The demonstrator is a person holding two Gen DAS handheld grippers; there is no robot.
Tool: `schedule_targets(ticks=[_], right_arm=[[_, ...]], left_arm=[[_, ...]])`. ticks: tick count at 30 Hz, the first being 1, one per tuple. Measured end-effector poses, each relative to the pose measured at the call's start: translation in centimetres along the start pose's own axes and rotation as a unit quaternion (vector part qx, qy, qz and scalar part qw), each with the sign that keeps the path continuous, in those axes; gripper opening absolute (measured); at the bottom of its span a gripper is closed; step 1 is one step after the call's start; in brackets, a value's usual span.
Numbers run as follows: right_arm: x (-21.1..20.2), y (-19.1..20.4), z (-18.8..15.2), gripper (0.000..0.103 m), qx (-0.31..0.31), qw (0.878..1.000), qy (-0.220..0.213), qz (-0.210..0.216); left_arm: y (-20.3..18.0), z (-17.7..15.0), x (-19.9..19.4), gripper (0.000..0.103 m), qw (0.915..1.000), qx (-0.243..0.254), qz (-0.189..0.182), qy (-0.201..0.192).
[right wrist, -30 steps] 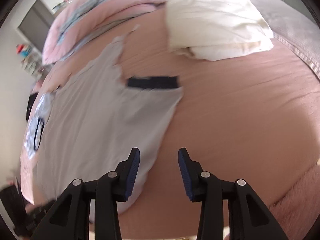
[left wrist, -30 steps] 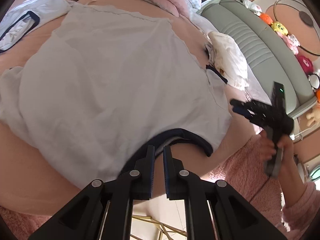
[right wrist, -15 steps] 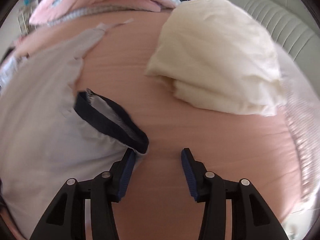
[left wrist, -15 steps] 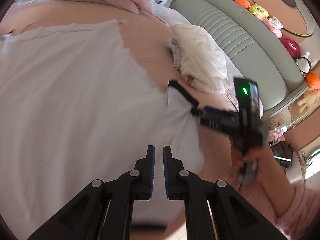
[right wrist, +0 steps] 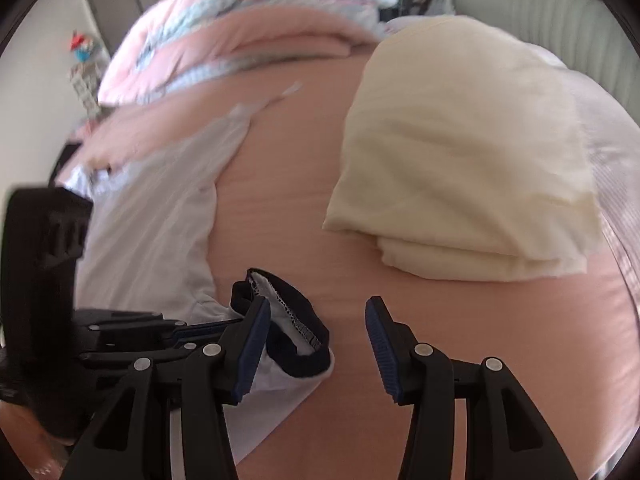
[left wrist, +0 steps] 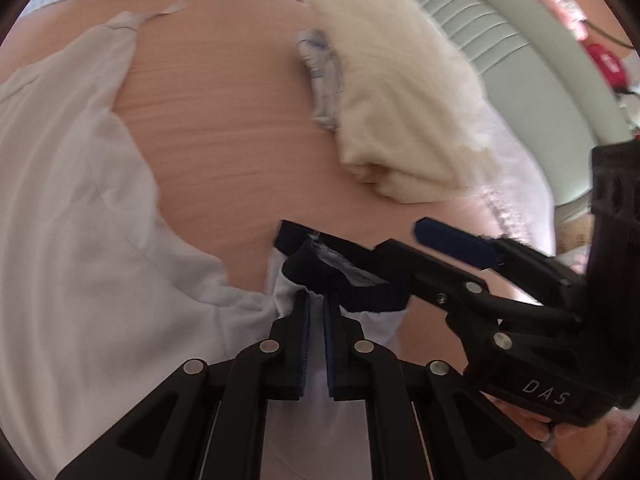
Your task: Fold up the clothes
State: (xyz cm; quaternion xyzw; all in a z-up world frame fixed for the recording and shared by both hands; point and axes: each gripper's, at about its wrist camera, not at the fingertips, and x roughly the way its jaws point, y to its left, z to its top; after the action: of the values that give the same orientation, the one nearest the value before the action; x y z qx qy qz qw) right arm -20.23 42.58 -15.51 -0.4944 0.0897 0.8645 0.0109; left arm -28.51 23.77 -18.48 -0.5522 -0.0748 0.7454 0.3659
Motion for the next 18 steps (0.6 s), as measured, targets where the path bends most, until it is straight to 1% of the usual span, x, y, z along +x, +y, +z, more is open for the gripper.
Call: schedule_targets(ticks=[4,5,8,11,14,15,17,18], right_arm=[[2.9,-0.6,1.0,0.048,-0.006,0.999,0.05,-0.02],[2.9,-1.0,0.8,0.048,-0.003,0.998,0.053,-0.026],[1.0,-0.9,0.4,0.048,-0.014,0.999,0.027,-0.015],[0.0,-0.4,-0.5,0.048,-0.035,0.999,0.01,0.012],[2.6,-0.1,-0.2,0.048,-0.045,0.998,0.047,-0.018],[3.0,-0.3,-0.1,0.049,-0.039,0.998,0.047,-0.017],[3.0,-0.7,0.4,0.05,-0.029,0.998,0.042,-0.022],[3.0,-1.0,0.6,0.05,-0.024,0.998,0.041,-0.035]], left_arm=[[0.6,-0.5,-0.1,0.007,0.9999,-0.004,-0.015,-0.003],[0.8,-0.6,-0.1,0.007,0.9998,-0.006,-0.018,-0.005],[1.1,-0.3,0.1,0.007,0.9995,-0.019,-0.023,-0.01],[0.6,0.6,0.5,0.007,0.9998,-0.012,-0.007,-0.015],[0.4,1.0,0.7,0.007,0.9997,-0.018,-0.005,-0.019],[0.4,0.9,0.4,0.007,0.9994,-0.024,-0.008,-0.023],[0.2,-0.1,-1.2,0.007,0.9984,-0.024,-0.005,-0.051],[0.2,-0.7,-2.1,0.007,0.9974,-0.022,0.001,-0.068]])
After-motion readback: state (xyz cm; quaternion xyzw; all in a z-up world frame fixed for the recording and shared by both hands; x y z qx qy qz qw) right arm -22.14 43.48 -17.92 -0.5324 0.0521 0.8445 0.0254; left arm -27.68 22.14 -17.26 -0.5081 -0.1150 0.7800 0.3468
